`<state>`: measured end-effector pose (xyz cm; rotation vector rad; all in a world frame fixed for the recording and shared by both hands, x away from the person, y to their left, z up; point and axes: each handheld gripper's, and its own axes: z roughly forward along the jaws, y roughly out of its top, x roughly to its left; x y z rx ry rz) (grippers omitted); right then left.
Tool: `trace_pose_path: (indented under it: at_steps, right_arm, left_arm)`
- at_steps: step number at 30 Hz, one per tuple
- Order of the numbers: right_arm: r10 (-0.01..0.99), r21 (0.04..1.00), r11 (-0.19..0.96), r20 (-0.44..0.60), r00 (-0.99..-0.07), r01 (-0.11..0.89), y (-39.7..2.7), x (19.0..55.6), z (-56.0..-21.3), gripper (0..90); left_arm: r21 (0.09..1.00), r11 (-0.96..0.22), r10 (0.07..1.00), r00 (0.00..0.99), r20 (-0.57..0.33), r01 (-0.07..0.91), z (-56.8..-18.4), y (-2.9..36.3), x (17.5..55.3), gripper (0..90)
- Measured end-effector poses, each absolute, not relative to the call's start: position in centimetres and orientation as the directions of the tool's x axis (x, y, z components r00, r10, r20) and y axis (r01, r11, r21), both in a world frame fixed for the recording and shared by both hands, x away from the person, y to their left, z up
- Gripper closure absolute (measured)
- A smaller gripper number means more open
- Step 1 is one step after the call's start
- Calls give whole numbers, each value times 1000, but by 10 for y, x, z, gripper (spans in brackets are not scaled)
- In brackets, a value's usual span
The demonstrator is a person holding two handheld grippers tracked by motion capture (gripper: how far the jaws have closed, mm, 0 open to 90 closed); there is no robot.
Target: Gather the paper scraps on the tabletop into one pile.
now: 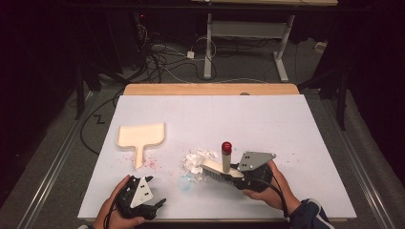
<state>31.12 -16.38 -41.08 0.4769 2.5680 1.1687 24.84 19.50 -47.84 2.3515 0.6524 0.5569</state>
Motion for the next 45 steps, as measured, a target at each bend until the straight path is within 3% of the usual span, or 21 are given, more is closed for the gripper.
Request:
trace_pose_path:
  at_steps: [9, 12, 17, 22, 28, 37, 45]
  right_arm:
    - [448, 806, 557, -86, -890, 203, -191, 304, -388, 681]
    - [507, 823, 524, -95, -857, 219, -200, 304, -380, 681]
    - [703, 828, 470, -142, -697, 306, -200, 322, -387, 681]
    - [788, 808, 460, -181, -588, 368, -178, 343, -410, 681]
    - [803, 793, 478, -220, -554, 377, -139, 348, -429, 681]
    - [770, 806, 468, -170, -615, 362, -88, 341, -429, 681]
    - [810, 835, 402, -134, -570, 375, -104, 346, -420, 681]
  left_arm:
    - [666, -680, 578, 784, 228, 308, -477, 196, 246, 175]
    - [665, -679, 579, 783, 227, 310, -477, 196, 247, 175]
    - [665, -681, 577, 785, 228, 307, -478, 195, 248, 175]
    - [667, -679, 576, 786, 227, 305, -478, 194, 248, 174]
    - [669, -677, 576, 786, 223, 307, -478, 195, 249, 175]
    - [667, -680, 575, 786, 227, 304, -478, 195, 248, 175]
    - [672, -674, 581, 782, 227, 306, -478, 197, 248, 175]
